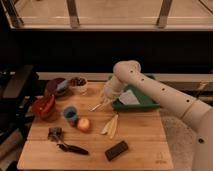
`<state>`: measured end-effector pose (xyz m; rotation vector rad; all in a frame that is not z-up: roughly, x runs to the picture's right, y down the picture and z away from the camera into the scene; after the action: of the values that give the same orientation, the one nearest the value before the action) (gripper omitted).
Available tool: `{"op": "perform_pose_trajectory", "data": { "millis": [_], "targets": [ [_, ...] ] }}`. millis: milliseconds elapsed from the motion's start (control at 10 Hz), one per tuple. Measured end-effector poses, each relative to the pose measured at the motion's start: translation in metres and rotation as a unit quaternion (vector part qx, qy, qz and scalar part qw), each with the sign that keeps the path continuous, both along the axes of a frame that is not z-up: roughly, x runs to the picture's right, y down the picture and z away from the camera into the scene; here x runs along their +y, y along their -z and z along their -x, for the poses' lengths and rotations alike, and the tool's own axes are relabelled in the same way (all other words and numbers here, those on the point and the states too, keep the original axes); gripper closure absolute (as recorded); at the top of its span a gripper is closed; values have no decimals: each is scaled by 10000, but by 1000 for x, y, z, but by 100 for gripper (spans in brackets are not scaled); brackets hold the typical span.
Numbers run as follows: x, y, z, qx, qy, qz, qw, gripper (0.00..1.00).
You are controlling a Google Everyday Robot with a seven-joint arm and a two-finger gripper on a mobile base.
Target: Place fork in table surface
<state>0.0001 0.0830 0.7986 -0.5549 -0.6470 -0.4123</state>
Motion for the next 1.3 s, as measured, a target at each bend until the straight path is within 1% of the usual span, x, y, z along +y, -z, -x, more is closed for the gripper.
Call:
{"op": "perform_pose_trajectory", "data": {
  "millis": [100,200,300,500,600,700,800,1000,1200,1300],
  "targets": [
    [9,-3,1,-42,-2,105,9999,100],
    [20,-3,3,-106,7,251,9996,100],
    [33,-1,6,-158,81,392,9991,100],
    [54,4,21,-302,270,641,9971,100],
    [72,6,30,-405,412,836,9948,100],
    [87,6,43,-543,551,964,9923,100],
    [98,6,52,-661,662,1054,9900,100],
    [116,-1,58,-773,805,1249,9859,100],
    [129,-8,56,-757,852,1376,9839,99],
    [133,-10,51,-728,827,1415,9838,94]
  ]
}}
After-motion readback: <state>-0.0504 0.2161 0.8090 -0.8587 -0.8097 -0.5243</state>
